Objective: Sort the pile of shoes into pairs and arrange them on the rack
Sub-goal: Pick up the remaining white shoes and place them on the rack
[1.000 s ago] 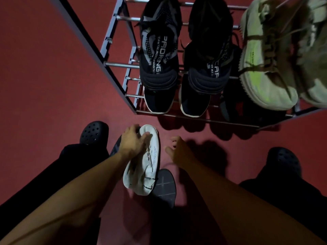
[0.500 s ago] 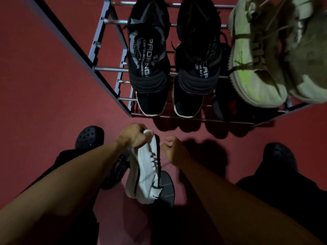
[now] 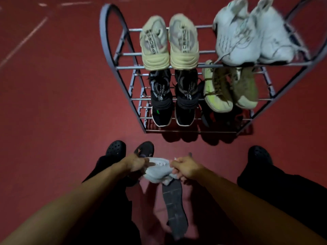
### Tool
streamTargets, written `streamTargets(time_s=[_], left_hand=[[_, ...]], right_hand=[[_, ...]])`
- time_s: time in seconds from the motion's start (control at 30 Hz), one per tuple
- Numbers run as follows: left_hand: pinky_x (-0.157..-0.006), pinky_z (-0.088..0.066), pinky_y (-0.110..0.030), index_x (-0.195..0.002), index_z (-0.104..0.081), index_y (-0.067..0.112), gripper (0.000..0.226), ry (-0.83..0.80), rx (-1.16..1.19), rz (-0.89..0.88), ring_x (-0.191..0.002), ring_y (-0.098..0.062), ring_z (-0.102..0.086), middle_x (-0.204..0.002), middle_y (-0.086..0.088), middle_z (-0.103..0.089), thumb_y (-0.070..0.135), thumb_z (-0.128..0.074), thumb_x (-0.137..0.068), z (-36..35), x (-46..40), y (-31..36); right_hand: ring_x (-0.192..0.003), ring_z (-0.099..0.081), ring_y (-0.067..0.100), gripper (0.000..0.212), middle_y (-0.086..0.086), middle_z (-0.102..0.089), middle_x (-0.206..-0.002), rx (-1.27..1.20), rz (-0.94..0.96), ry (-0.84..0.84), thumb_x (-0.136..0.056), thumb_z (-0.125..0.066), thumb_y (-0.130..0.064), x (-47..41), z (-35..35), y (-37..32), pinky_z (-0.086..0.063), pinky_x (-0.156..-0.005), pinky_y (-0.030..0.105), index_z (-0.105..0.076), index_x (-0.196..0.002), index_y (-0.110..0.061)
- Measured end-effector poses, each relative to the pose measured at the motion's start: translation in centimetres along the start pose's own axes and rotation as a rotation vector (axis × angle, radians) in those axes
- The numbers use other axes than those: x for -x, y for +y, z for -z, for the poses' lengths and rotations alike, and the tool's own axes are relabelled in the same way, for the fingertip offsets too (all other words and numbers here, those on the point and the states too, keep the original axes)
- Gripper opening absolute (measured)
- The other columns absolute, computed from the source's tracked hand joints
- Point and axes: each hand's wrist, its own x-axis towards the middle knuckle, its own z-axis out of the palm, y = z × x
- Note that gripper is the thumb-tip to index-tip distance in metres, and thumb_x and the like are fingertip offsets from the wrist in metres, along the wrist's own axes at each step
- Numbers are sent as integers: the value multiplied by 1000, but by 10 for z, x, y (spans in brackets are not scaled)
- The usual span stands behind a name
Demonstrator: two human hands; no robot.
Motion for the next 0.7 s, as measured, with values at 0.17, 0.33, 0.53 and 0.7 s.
streamTargets(time_s=[0.17,0.33,0.53,0.7], left_hand=[[-51,-53,-30,-93,-62,11,13,-140,518,142,-49,-19,-56,-63,-5,-59,18,-51,-96,-55,61,-4],[-62,-58,-25,-116,-68,9,30,-263,761,78,-72,-15,-75,-93,-8,-80,16,-53,-91,-108,106,-17],[-74,-61,-28,-124,-65,5,41,-544,582,81,-78,-16,-75,-104,-9,-78,19,-55,-87,-137,133,-21],[-56,-49,-22,-107,-64,11,33,-644,462,87,-49,-9,-45,-80,-3,-63,33,-59,-82,-144,142,-23]], right_hand=[[-86,-71,19,52,7,-71,-102,-221,-171,-72,-94,-43,-63,67,-33,16,-56,-67,28,-59,-114,-18],[-109,-63,32,65,21,-63,-127,-863,-284,40,-91,-53,-62,103,-50,38,-52,-88,38,-54,-129,-9],[-115,-61,45,72,31,-63,-123,-1173,-230,82,-92,-52,-59,123,-52,76,-46,-103,54,-56,-131,1],[-97,-70,43,66,31,-68,-111,-1189,-182,68,-89,-59,-51,132,-51,97,-56,-79,47,-59,-121,7]])
